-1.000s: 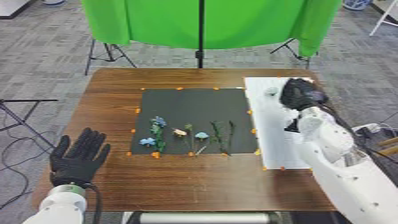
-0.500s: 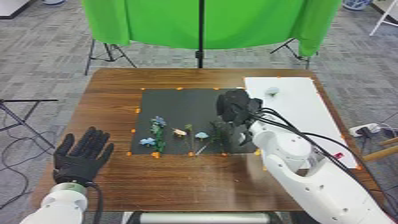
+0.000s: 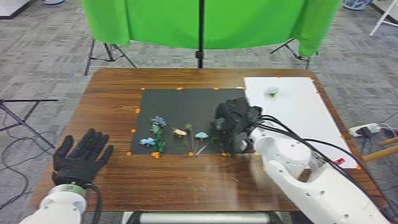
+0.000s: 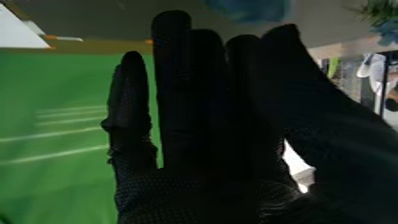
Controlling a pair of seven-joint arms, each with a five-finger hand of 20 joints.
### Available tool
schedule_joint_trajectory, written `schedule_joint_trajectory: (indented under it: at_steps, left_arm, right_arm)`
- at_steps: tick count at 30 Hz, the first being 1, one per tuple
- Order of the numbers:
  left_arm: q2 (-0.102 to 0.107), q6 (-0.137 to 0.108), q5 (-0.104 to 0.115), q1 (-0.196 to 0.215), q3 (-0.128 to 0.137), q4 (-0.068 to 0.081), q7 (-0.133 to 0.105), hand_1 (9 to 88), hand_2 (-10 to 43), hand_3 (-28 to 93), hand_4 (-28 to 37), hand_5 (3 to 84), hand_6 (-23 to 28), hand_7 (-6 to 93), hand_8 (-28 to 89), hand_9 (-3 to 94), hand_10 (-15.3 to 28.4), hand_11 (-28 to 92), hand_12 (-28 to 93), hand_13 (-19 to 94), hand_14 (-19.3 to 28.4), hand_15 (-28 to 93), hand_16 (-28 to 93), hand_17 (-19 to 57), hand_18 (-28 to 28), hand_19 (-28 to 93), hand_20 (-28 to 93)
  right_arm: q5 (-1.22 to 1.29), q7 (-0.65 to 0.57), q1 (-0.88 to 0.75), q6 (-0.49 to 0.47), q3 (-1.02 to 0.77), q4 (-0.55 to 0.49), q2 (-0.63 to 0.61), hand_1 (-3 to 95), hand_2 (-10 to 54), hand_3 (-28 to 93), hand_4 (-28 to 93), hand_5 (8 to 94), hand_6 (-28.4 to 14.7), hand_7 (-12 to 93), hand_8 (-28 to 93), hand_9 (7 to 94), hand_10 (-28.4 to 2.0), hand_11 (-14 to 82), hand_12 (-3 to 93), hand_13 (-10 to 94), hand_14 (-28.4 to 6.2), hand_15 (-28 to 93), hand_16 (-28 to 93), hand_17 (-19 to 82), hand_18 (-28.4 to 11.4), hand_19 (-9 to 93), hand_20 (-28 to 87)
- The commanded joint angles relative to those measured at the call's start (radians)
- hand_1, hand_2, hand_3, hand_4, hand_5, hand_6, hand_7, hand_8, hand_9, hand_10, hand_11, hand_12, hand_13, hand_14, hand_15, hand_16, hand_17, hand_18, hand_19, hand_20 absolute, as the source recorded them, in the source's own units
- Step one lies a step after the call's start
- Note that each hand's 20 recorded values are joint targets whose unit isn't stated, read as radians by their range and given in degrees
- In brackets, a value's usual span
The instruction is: Arrange flowers
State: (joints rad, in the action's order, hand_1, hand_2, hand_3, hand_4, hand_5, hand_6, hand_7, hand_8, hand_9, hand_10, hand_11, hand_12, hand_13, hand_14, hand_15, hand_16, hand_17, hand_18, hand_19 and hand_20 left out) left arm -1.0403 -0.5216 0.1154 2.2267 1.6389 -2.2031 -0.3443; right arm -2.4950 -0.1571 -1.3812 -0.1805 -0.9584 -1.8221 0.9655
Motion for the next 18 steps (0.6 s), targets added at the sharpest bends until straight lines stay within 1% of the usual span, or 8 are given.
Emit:
schedule_joint_trajectory:
  at_steps: [1,4,5,7,9,11,14,18]
  left_arm:
    - [-0.011,0.003,0.010,0.021,0.001,0.000,-0.005,24.5,16.6,75,-28.3,48.7,10.1,15.7,-10,41.5,15.3,28,10,33,13.7,32,-7,-6.3,13.8,40,14]
    - [-0.010,0.016,0.003,0.024,-0.002,0.001,-0.009,24.4,16.6,75,-28.3,48.7,10.0,15.8,-10,41.6,15.3,28,10,33,13.7,32,-7,-6.3,13.9,40,14]
    - [-0.008,0.040,-0.007,0.028,-0.003,0.006,-0.008,24.4,16.6,75,-28.3,48.7,10.0,15.8,-10,41.5,15.3,28,10,33,13.7,32,-7,-6.3,13.9,40,14]
    - [-0.002,0.097,-0.024,0.039,-0.003,0.011,-0.013,24.5,16.5,75,-28.3,48.4,9.9,15.7,-11,41.3,15.2,27,10,33,13.5,32,-7,-6.3,13.9,41,14]
    - [-0.001,0.122,-0.037,0.047,0.001,0.012,-0.018,24.6,16.5,75,-28.3,48.0,9.9,15.4,-11,40.7,15.1,27,10,32,13.4,32,-7,-6.3,13.8,40,14]
    - [0.000,0.133,-0.041,0.050,0.002,0.014,-0.025,24.7,16.5,75,-28.3,47.7,9.7,15.2,-10,40.6,15.0,26,10,32,13.3,31,-7,-6.3,13.8,40,14]
    - [0.002,0.162,-0.056,0.053,-0.001,0.019,-0.021,24.8,16.5,74,-28.3,47.1,9.4,14.7,-10,40.0,14.8,26,10,32,13.1,31,-7,-6.3,13.8,40,14]
    - [-0.002,0.163,-0.054,0.047,-0.008,0.021,-0.011,24.8,16.4,74,-28.3,46.6,9.2,14.5,-10,39.7,14.6,25,10,32,13.1,30,-6,-6.1,13.6,39,13]
  right_arm:
    - [0.044,-0.078,-0.020,0.037,-0.055,-0.038,-0.013,42.3,-9.5,78,-28,61.9,-1.2,13,-12,62.5,-13.6,10.8,14.5,63,-10.1,32,23,29,-19.7,74,35]
    - [0.038,-0.131,0.012,0.188,-0.079,0.005,-0.001,34.0,-9.5,77,-28,58.6,-2.7,12,-11,58.7,-15.7,9.8,14.5,60,-12.3,35,22,30,-21.1,75,34]
    - [0.054,-0.153,0.022,0.223,-0.094,0.021,0.006,32.8,-9.5,77,-28,58.3,-2.9,11,-11,58.5,-15.9,9.7,14.5,60,-12.4,35,21,30,-21.2,75,34]
    - [0.061,-0.156,0.037,0.154,-0.154,0.040,0.022,25.5,-5.0,77,-27,56.1,-4.0,10,-10,55.0,-17.7,8.9,14.4,54,-14.8,36,20,30,-21.6,76,34]
    - [0.055,-0.158,0.064,0.188,-0.180,0.098,0.031,19.7,1.2,78,-27,50.3,-5.1,9,-9,47.3,-19.2,7.4,14.5,44,-16.6,35,18,25,-22.3,75,33]
    - [0.047,-0.162,0.105,0.201,-0.187,0.171,0.039,18.6,2.3,78,-27,48.2,-5.5,9,-9,42.7,-19.5,6.4,14.6,38,-17.2,33,17,21,-22.2,73,33]
    - [0.101,-0.159,0.149,0.039,-0.222,0.236,0.067,19.6,2.3,81,-28,43.8,-5.1,10,-10,34.9,-18.5,5.2,13.9,26,-17.3,23,18,12,-19.5,64,30]
    - [0.063,-0.165,0.210,-0.070,-0.200,0.353,0.111,22.5,1.5,81,-28,38.1,-3.3,11,-10,28.1,-15.6,1.9,12.6,19,-17.7,10,23,6,-17.8,55,25]
